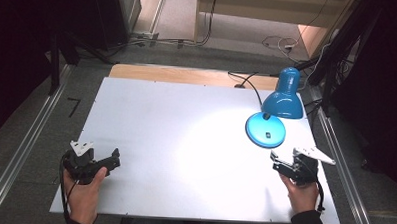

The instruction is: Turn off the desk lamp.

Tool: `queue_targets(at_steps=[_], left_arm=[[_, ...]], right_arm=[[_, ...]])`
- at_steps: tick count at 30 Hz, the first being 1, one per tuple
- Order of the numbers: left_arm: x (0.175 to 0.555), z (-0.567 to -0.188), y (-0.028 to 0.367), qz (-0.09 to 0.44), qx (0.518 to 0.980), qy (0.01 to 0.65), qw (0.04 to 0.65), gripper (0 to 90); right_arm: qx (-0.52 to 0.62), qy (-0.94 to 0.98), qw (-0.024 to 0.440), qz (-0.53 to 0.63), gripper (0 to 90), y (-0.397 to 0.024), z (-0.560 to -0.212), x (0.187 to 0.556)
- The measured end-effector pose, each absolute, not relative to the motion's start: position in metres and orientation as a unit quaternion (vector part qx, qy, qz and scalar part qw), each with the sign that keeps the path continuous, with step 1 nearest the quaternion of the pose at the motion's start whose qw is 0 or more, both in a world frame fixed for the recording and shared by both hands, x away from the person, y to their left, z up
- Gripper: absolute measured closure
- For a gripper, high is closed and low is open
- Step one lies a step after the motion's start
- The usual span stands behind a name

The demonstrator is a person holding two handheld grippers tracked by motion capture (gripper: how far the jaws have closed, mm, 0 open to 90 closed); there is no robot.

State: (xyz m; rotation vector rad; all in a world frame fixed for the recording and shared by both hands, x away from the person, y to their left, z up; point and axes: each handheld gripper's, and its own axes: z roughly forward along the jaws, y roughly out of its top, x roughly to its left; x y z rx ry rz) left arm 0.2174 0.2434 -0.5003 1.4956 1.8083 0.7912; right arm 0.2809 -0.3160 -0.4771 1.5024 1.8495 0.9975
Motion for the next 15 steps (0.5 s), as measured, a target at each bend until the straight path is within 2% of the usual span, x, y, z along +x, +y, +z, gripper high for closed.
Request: queue_targets(at_steps=[15], left_arm=[[0.2175, -0.5004, 0.2434, 0.301, 0.57, 0.69, 0.328, 0.0]], right_arm=[[0.559, 0.685, 0.276, 0.377, 17.1, -0.3127, -0.4777, 0.2891]])
